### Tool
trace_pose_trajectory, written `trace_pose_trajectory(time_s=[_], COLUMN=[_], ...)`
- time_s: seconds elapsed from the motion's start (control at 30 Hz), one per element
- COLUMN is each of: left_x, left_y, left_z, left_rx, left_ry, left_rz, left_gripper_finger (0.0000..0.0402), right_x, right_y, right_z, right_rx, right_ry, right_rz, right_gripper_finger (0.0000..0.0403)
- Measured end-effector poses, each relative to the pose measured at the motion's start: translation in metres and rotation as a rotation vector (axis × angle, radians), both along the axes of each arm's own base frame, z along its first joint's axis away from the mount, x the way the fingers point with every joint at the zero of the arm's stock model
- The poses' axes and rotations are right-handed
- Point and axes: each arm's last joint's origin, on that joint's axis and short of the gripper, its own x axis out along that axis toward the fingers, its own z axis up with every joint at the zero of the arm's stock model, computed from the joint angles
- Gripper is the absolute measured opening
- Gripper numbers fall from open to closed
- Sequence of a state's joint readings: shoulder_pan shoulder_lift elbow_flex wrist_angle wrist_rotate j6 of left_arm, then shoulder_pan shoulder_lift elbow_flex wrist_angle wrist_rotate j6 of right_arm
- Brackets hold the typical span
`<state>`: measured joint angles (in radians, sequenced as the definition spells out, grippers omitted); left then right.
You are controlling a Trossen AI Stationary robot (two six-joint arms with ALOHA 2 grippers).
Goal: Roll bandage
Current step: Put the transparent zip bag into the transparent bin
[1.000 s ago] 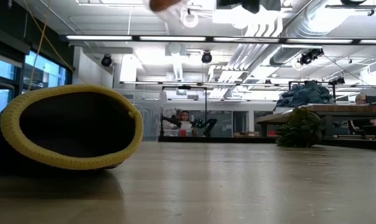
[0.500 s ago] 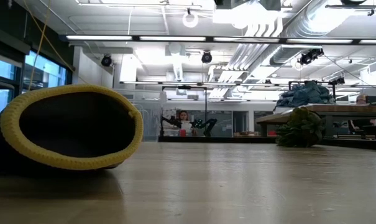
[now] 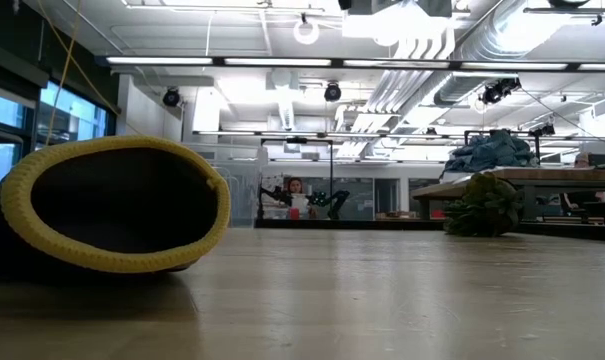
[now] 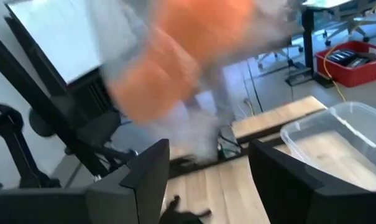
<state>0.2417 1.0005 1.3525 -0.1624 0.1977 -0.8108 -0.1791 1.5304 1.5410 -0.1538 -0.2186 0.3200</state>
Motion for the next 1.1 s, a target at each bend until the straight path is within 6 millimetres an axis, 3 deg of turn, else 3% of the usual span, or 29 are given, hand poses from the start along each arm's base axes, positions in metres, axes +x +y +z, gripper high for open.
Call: trace_pose_trajectory(time_s=[0.3, 0.53, 1.1], left_x=[-0.008, -0.002, 0.011], left_y=[-0.004, -0.004, -0.001], left_z=[0.009, 0.008, 0.001], left_rx=[-0.04, -0.056, -0.021], left_ry=[-0.077, -0.077, -0.026], left_rz=[-0.08, -0.132, -0.123], left_gripper_finger=[0.0, 0.0, 0.0], right_x=[-0.012, -0.006, -0.009], right_y=[-0.004, -0.002, 0.008], right_z=[0.008, 0.017, 0.023], right_rx=[-0.028, 0.028, 0.159], right_ry=[-0.002, -0.131, -0.151], right_rz=[-0.008, 0.107, 0.422], right_gripper_finger=[0.021, 0.021, 0.021])
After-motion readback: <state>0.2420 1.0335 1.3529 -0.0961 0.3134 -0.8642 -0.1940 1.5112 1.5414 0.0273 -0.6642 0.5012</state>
